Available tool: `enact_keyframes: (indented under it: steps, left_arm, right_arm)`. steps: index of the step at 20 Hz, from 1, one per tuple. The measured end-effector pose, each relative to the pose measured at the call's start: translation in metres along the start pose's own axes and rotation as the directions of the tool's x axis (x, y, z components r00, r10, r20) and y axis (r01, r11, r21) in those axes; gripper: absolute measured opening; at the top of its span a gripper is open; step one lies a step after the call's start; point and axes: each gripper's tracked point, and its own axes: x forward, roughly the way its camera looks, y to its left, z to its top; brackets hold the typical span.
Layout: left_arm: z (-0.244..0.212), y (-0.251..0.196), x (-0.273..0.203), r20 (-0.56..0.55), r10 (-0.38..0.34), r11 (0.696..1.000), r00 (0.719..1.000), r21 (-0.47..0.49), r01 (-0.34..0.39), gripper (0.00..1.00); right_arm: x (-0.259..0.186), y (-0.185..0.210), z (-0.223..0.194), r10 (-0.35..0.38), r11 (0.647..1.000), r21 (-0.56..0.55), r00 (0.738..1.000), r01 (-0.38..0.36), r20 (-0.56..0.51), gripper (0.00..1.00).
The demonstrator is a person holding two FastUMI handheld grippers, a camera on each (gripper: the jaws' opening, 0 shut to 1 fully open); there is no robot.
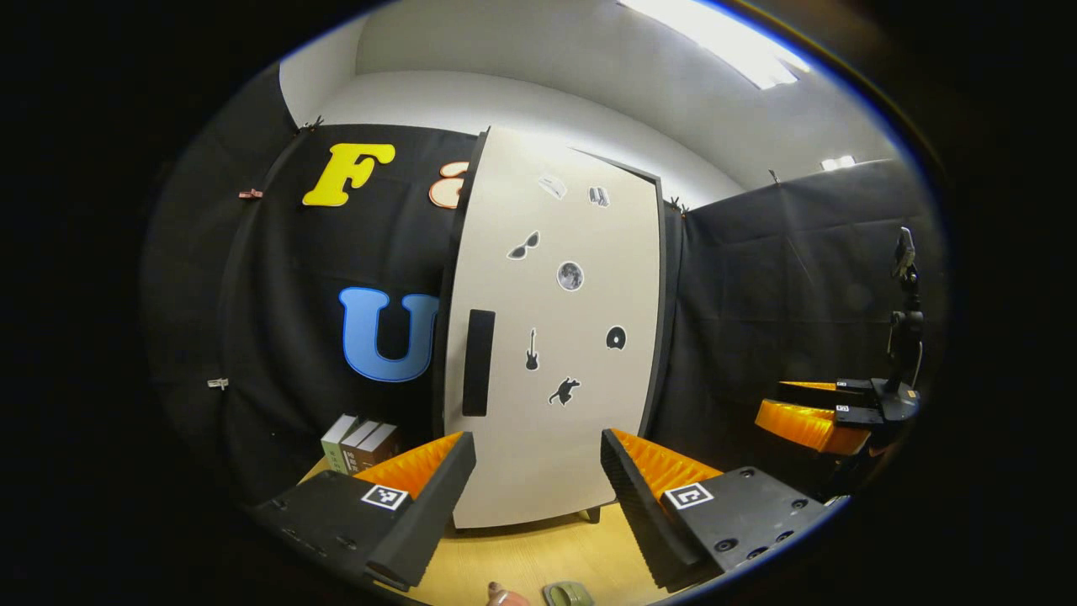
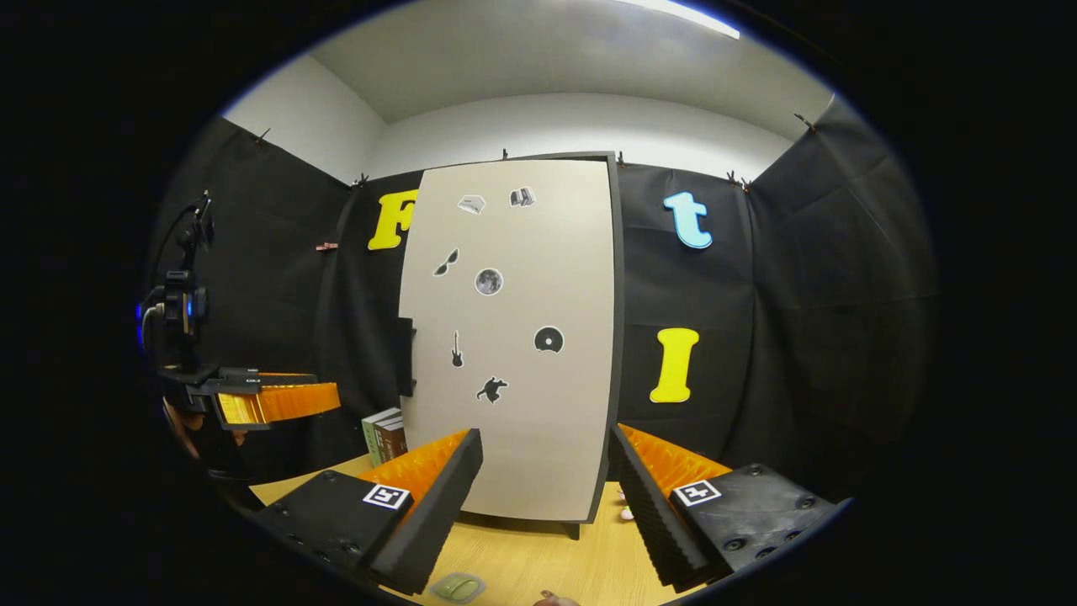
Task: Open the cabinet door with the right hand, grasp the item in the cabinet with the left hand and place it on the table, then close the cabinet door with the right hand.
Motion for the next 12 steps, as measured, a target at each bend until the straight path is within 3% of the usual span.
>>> enact_keyframes:
  steps: [12]
  left_arm:
    - [0.003, -0.010, -0.001, 0.016, -0.013, 1.000, 1.000, 0.020, 0.013, 0.95]
  right_arm:
    - [-0.005, -0.004, 0.001, 0.006, 1.000, -0.007, 1.000, -0.006, -0.004, 0.98]
